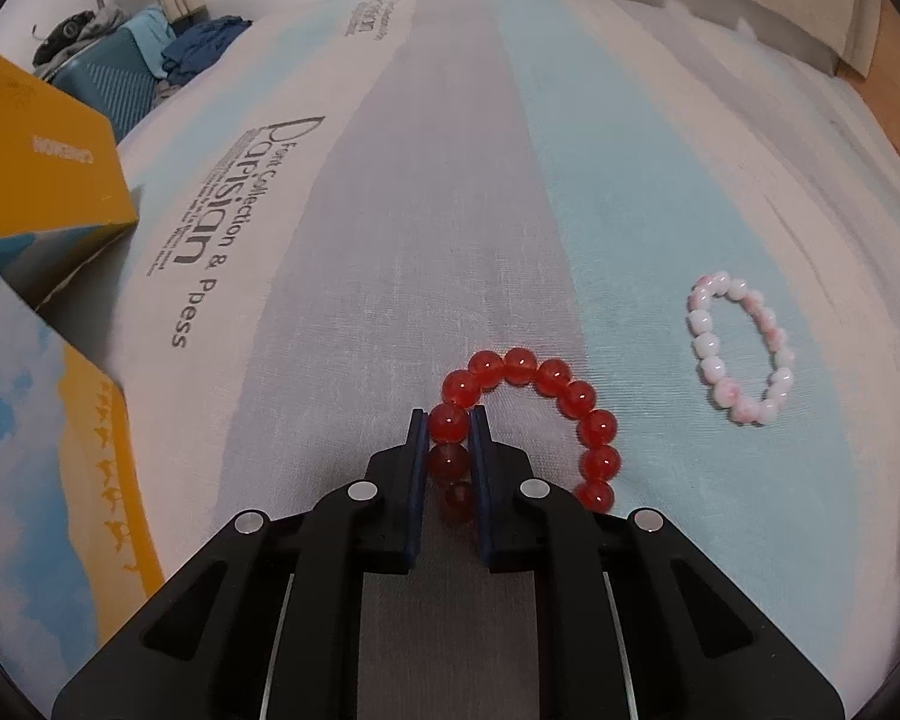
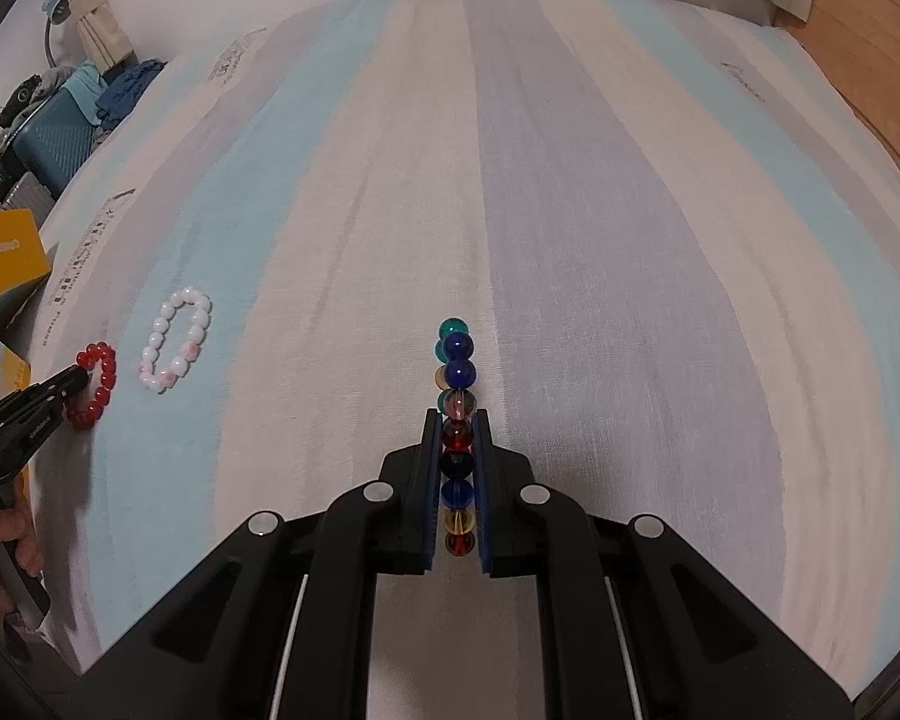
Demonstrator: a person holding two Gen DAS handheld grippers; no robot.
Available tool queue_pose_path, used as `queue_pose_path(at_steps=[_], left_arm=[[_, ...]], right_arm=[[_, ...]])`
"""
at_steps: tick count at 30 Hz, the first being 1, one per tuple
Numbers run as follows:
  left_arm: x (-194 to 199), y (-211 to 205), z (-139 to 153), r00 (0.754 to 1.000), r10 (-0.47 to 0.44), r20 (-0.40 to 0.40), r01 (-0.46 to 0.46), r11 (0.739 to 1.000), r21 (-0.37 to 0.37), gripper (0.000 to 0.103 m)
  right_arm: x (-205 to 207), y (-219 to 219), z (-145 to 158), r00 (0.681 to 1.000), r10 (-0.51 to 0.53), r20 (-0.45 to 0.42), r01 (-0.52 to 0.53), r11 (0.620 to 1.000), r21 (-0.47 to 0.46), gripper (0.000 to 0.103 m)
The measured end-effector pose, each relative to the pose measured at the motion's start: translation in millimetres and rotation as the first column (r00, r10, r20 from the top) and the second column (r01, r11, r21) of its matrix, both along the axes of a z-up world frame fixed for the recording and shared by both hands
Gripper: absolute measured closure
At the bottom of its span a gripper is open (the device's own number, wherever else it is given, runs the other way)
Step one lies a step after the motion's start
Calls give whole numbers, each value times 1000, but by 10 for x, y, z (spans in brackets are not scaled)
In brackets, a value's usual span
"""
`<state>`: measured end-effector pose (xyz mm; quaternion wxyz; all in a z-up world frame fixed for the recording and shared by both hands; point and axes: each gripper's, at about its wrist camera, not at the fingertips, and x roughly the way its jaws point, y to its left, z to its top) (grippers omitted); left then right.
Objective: Organize jewelry
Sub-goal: 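Carry the red bead and multicolour bracelets into the white box with both tools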
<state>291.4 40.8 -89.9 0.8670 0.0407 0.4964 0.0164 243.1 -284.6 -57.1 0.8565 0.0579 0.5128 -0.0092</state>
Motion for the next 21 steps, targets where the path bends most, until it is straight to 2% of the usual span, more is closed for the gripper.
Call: queue_pose_path(at_steps=[13, 21], left_arm=[[-338, -77, 594, 999, -2, 37, 4, 998, -57, 91], [-598, -42, 838, 998, -11, 57, 16, 996, -85, 91]], right_arm=[[-257, 92, 379, 998, 0, 56, -1, 1000, 23, 94], [-462, 211, 630, 996, 8, 90, -11, 1000, 28, 94]])
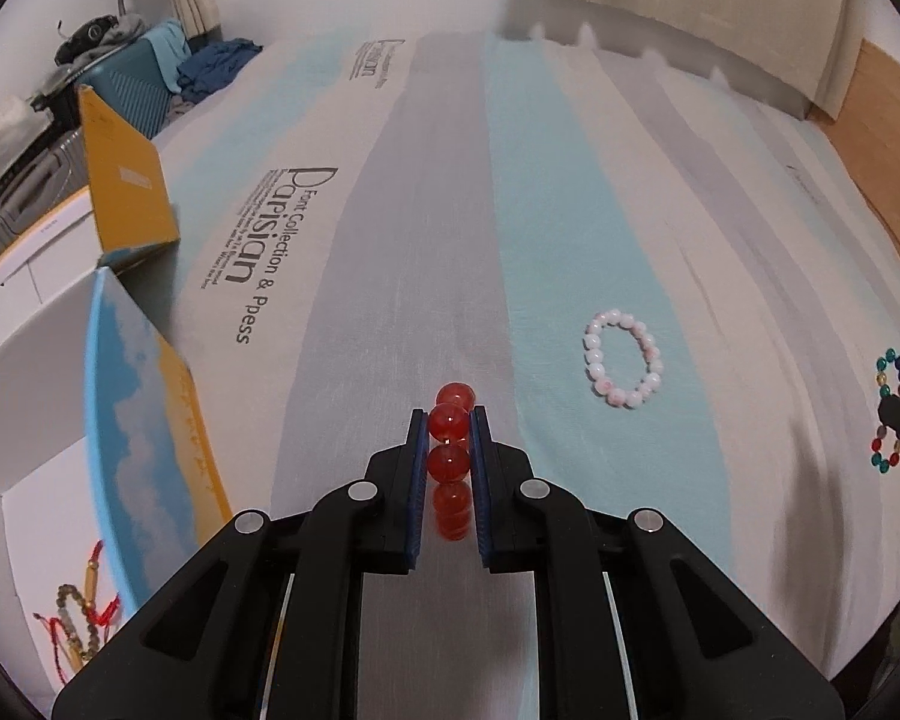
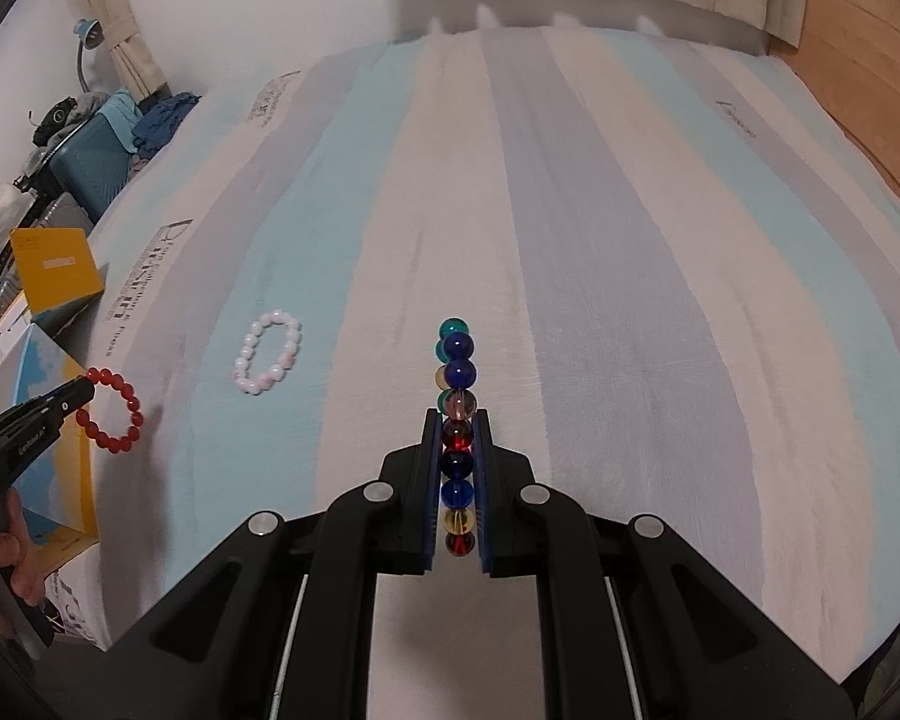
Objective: Organize jewelry
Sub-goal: 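Carry the red bead and multicolour bracelets into the white box with both tools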
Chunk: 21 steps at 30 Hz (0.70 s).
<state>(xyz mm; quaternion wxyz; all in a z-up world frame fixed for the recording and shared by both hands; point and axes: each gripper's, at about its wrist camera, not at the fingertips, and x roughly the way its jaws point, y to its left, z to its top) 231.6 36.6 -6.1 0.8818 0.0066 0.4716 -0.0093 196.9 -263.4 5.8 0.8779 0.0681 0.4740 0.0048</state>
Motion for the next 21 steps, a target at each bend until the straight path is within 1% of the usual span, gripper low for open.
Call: queue_pose_path(at_steps=[8, 16, 21], left_arm=[[-296, 113, 257, 1000, -2, 22, 2, 1000, -31, 91], [-549, 314, 466, 1000, 0, 30, 1, 998, -56, 91], [-719, 497, 649, 999, 13, 52, -9, 997, -72, 91]], right_arm=[[-190, 295, 192, 999, 31, 26, -31, 1000, -3, 94], [-330, 725, 368, 996, 69, 48, -69, 998, -12, 94], [-375, 1033, 490, 992, 104, 65, -103, 995, -14, 94]])
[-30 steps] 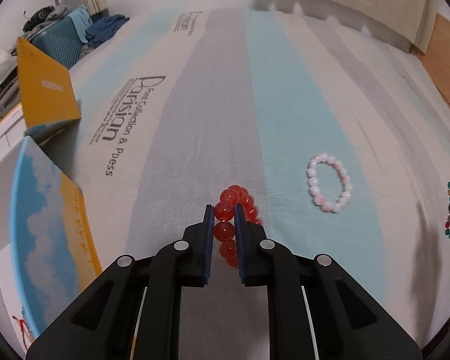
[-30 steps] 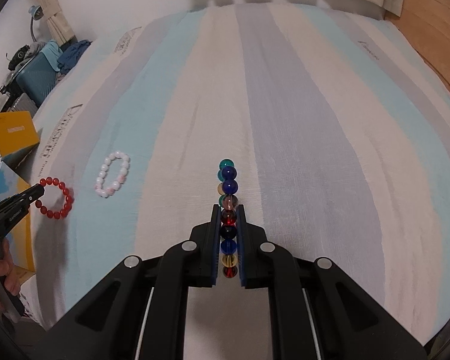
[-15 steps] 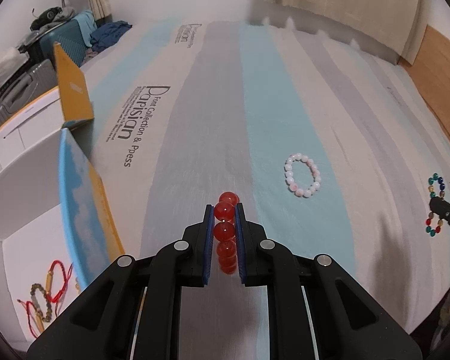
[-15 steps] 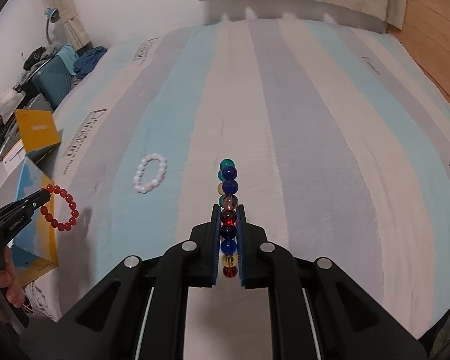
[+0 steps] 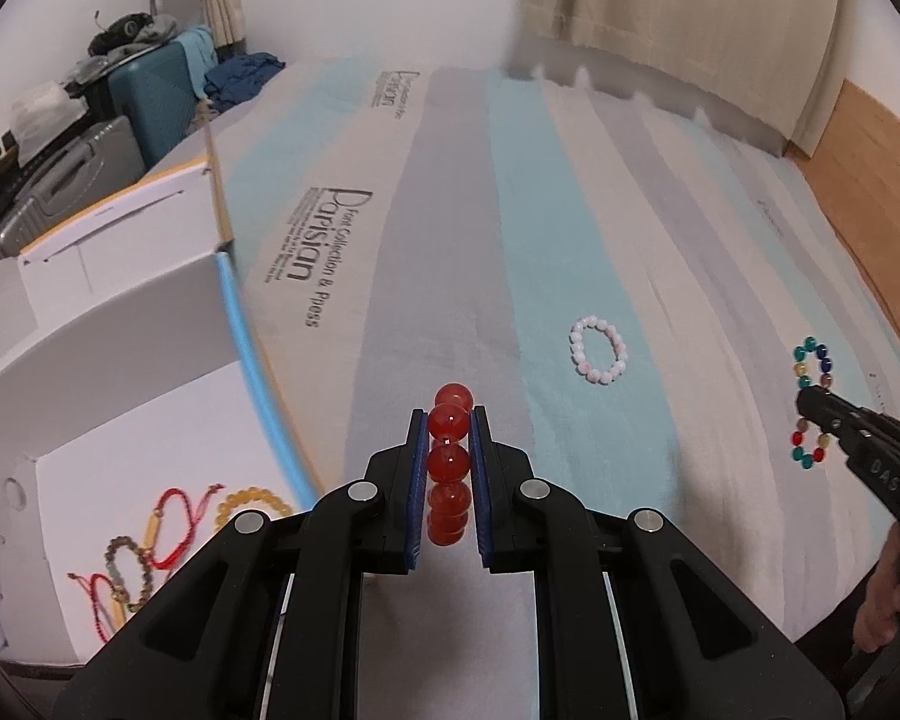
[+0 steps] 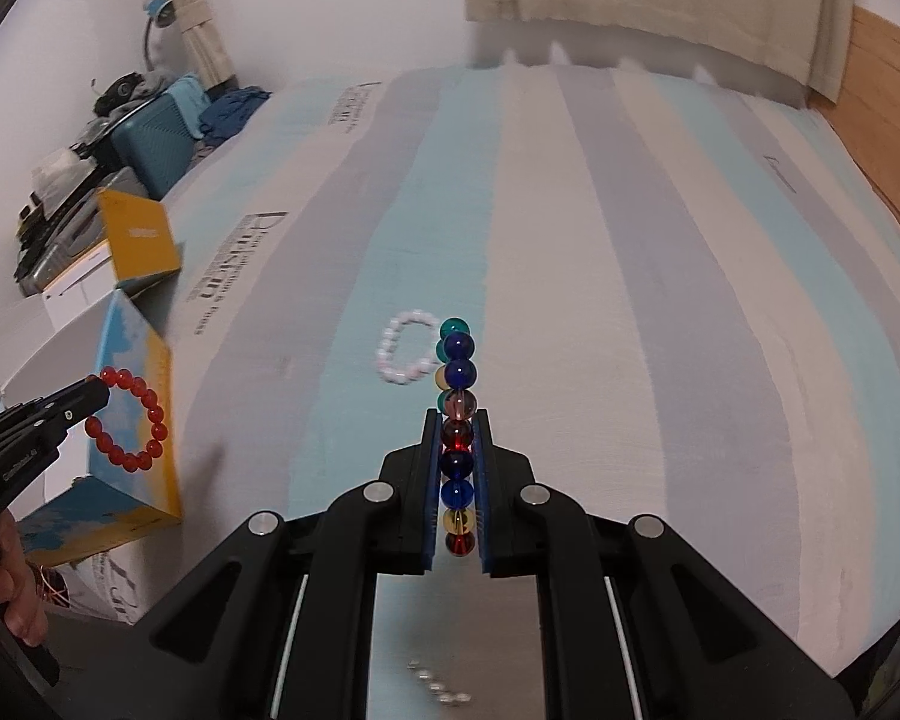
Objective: Organize jewelry
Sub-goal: 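Carry the red bead and multicolour bracelets into the white box with both tools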
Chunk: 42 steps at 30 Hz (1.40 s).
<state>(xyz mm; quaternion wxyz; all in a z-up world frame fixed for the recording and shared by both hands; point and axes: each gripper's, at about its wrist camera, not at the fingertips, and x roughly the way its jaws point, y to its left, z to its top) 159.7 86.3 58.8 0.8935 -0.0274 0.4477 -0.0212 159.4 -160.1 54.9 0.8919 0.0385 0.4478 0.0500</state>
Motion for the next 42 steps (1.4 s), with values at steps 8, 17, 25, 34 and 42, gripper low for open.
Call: queue_pose_path(at_steps=[8, 17, 25, 34, 42], left_arm=[[-236, 432, 339, 998, 45, 44, -45, 999, 1, 91], [-558, 1090, 646, 987, 134, 89, -135, 991, 9, 91], [-877, 1725, 646, 970, 228, 81, -230, 973, 18, 91], [-1063, 2217, 366, 955, 297, 26, -297, 955, 5, 91], [-1056, 2479, -73, 943, 328, -63, -329, 944, -3, 91]], right_arm=[[-31, 561, 249, 997, 72, 41, -73, 997, 2, 94], [-103, 1374, 514, 979, 185, 88, -186, 983, 8, 94], [-254, 2231, 589, 947, 303, 108, -306, 952, 10, 94], [-421, 3022, 325, 902, 429, 43, -430, 903, 0, 94], [-382, 3378, -106, 876, 476, -82, -475, 879, 33, 94]])
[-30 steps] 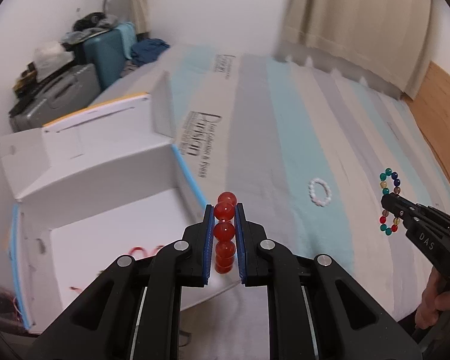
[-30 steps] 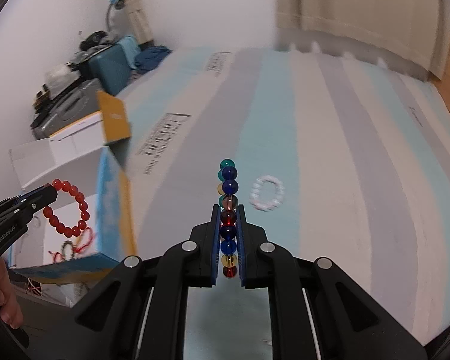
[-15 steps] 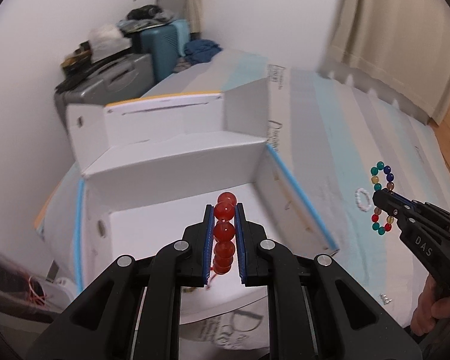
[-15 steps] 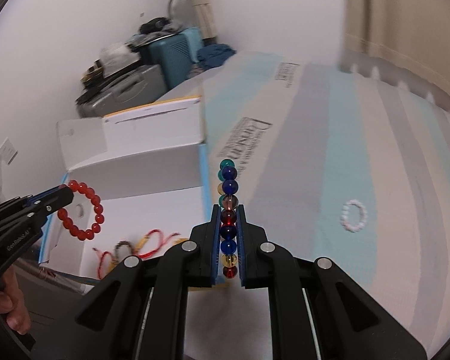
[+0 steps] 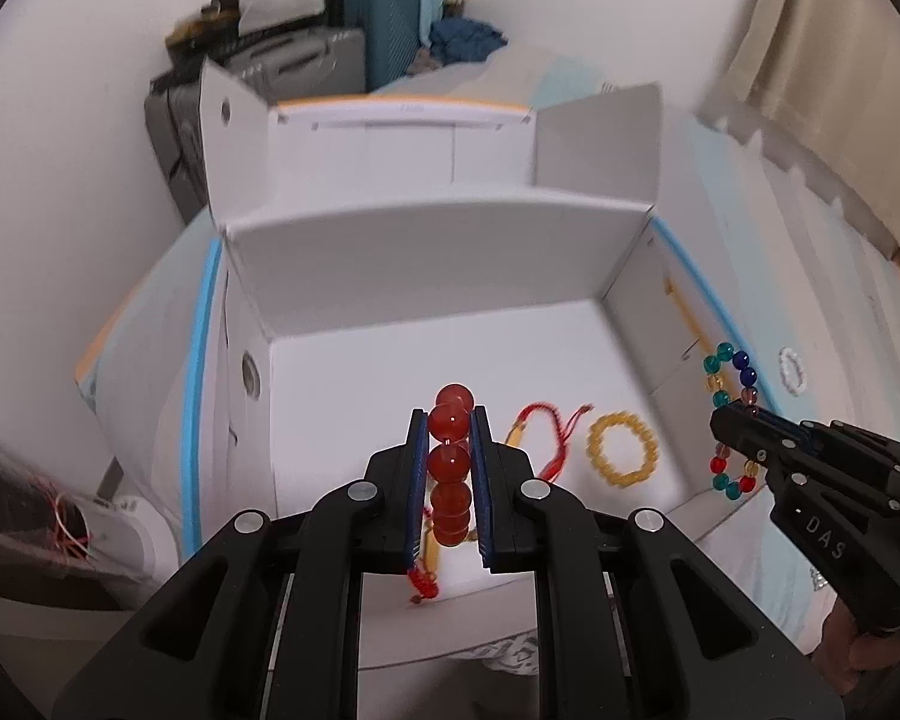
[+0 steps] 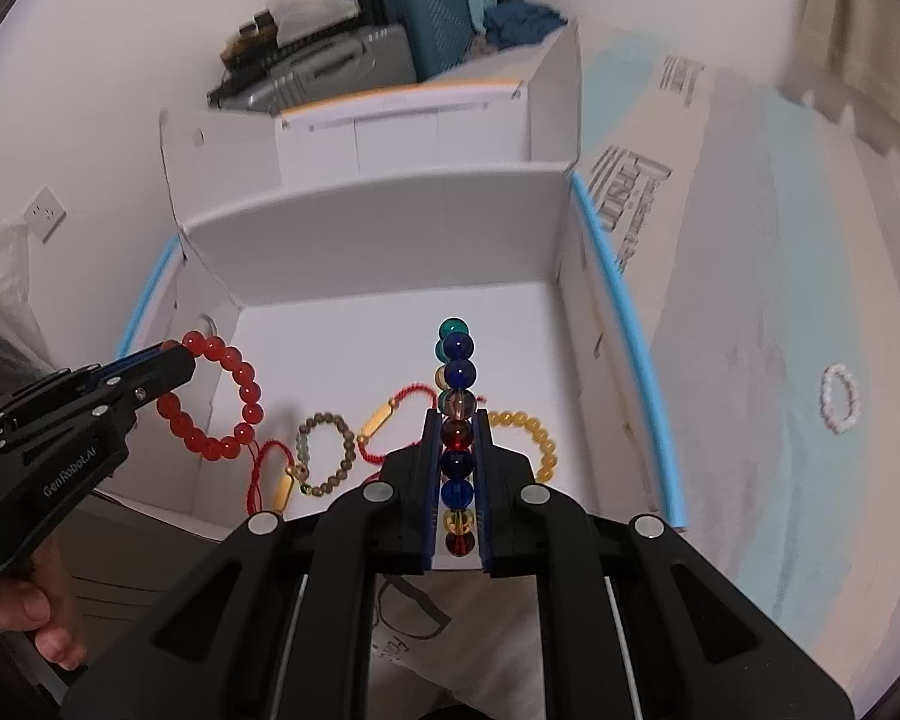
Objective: Organize jewelry
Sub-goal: 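Carry the red bead and multicolour bracelets into the white box with both tools, then open both tools to drop the bracelets in the box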
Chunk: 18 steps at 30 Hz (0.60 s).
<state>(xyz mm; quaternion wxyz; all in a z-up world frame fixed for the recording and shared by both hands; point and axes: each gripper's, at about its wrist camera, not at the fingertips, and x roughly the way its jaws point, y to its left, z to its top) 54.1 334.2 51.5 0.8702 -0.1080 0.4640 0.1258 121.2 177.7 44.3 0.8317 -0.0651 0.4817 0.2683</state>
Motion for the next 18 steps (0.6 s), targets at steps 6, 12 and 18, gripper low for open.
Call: queue_pose_path(at_steps=[6, 12, 18], left_arm=[[54, 68, -273, 998, -1, -59, -1, 1000, -22, 91], [84, 113, -374, 997, -2, -76, 0, 1000, -26, 91], [87, 146, -447, 995, 10, -95, -12, 1000, -17, 89]], right_arm=[[64, 115, -229, 998, 9, -59, -11, 999, -32, 94], [114, 175, -351, 997, 9, -77, -12, 999, -44, 94], [142, 226, -422, 996, 10, -91, -14, 999, -48, 92]])
